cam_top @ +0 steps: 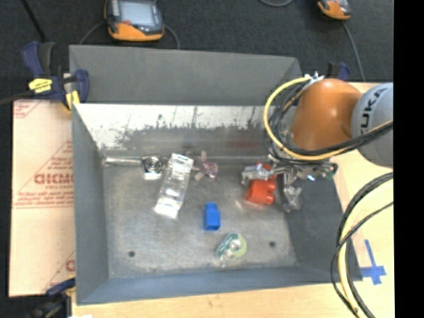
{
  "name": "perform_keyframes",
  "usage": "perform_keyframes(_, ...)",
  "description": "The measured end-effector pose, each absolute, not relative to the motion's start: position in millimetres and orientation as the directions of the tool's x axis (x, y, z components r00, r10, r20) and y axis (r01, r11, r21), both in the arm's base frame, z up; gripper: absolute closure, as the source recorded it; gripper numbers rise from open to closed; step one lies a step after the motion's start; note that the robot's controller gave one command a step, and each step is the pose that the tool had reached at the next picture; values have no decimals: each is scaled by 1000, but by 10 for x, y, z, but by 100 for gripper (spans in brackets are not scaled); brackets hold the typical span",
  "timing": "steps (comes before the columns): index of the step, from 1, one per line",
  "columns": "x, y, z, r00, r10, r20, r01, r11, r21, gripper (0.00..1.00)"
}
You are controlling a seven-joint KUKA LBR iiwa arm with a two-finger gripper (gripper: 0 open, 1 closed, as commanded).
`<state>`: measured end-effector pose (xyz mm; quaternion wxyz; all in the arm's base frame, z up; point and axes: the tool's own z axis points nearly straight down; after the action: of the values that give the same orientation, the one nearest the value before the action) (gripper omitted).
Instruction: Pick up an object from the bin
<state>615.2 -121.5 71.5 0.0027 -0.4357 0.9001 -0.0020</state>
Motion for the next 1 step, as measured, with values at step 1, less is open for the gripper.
perform_keyframes(1,6161,-1191,722,-621,-783,-6,-783,621,-5,100)
